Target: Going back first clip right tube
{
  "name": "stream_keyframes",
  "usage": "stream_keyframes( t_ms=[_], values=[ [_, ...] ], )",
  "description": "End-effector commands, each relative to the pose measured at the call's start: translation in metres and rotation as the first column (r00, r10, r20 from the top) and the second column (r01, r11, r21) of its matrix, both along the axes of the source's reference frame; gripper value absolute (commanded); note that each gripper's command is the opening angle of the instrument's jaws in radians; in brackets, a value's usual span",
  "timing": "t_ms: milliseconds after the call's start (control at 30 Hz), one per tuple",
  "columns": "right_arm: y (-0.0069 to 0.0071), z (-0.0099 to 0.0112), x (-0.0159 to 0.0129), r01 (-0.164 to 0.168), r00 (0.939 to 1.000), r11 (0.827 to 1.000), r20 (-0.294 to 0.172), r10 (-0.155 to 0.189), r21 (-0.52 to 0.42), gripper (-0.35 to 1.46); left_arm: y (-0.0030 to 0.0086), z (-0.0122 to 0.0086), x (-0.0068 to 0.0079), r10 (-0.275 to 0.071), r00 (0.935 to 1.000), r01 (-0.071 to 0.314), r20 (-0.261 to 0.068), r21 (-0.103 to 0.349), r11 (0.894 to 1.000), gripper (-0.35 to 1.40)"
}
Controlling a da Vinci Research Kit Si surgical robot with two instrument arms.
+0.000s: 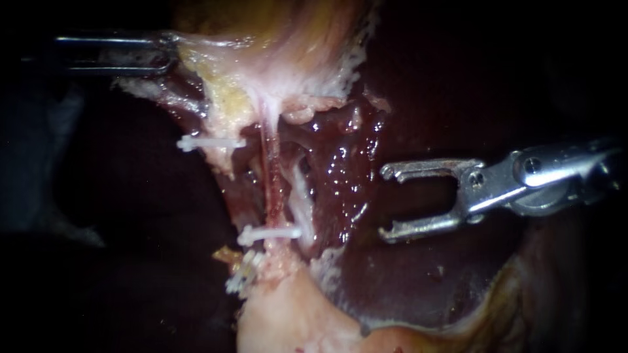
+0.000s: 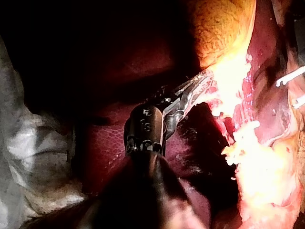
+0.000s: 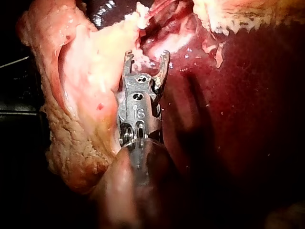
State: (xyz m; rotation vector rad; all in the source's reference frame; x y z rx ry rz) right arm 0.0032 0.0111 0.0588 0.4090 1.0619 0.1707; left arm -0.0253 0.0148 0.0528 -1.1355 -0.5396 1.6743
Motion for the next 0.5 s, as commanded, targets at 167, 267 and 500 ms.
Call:
stream_keyframes(
  t_ms=[167,267,500],
  values=[
    [0.0,0.0,0.0,0.0,1.0,1.0,0.0,0.0,0.0,0.5,-0.0002,0.0017,-0.0013,0.015,0.9999,-0.015,-0.004,0.0,1.0,-0.35],
    [0.0,0.0,0.0,0.0,1.0,1.0,0.0,0.0,0.0,0.5,-0.0003,0.0025,-0.0019,0.02,0.9998,-0.02,-0.003,-0.001,1.0,-0.35],
    [0.0,0.0,0.0,0.0,1.0,1.0,0.0,0.0,0.0,0.5,-0.0003,0.0028,-0.0026,0.021,0.9998,-0.021,-0.006,-0.001,1.0,-0.35]
  ],
)
